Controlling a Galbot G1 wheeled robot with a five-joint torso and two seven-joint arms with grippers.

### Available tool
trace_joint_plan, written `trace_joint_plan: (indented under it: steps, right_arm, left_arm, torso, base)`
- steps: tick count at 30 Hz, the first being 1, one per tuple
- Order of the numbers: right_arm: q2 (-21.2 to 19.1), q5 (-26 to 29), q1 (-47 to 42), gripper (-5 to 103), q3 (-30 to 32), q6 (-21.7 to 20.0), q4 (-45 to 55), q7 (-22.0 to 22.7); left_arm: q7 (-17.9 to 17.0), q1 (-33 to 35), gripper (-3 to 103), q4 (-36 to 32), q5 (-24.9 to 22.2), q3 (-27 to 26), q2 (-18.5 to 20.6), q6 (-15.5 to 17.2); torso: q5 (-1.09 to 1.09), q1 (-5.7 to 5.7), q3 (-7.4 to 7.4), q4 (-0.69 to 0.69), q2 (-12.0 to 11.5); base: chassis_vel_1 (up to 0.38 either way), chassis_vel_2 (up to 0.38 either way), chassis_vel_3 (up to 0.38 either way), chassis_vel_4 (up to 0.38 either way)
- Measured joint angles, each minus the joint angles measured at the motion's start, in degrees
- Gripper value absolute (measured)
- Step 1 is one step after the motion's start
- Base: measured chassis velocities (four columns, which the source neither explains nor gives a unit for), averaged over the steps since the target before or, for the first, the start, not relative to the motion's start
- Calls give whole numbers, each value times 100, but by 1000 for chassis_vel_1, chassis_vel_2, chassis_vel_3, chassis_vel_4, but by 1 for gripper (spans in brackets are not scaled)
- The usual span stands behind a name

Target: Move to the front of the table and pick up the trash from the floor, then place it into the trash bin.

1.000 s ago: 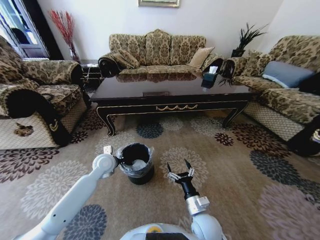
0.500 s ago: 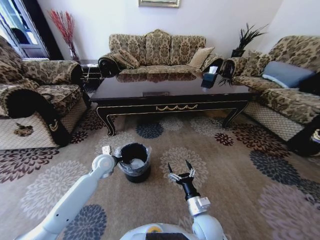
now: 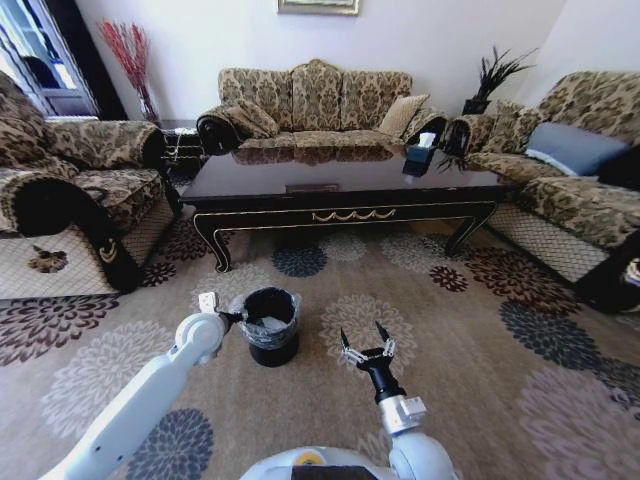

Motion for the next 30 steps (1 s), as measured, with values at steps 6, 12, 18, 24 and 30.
trace_joint_plan:
  steps: [6,12,18,24,30]
  right_arm:
    - [72,202,44,100,571,165,55,262]
    - [-224,716,121,100,1299,46,204,288]
    - [-386,830,-11,100,1363,113,331,-1]
    - [-437,746,-87,100,1255,187,292,-182]
    - [-453,744,-97,100,1242,199,229,-231]
  left_arm:
    - [1424,854,96,-354,1936,-960,301,-963]
    - [2597,2488,100,-690,3898,-2161,32,-2199]
    - [3346,3842,100,-955,5096,-3045,-593,-3222]
    - [3733,4865,100,-1040,5706,-3614,-1051,-4463]
    - [3976,5674,100,-1114,5602,-3997,-1362,-5208]
  torso:
    - [-1,0,0,-1,0]
    - [0,0,0,-1,0]
    - [-1,0,-1,-1,0]
    - [-1,0,0,-2,0]
    - [0,-1,0,-2,0]
  base:
    - [0,0,0,0]
    - [0,0,0,0]
    - [0,0,0,0]
    - [0,0,0,0]
    - [0,0,0,0]
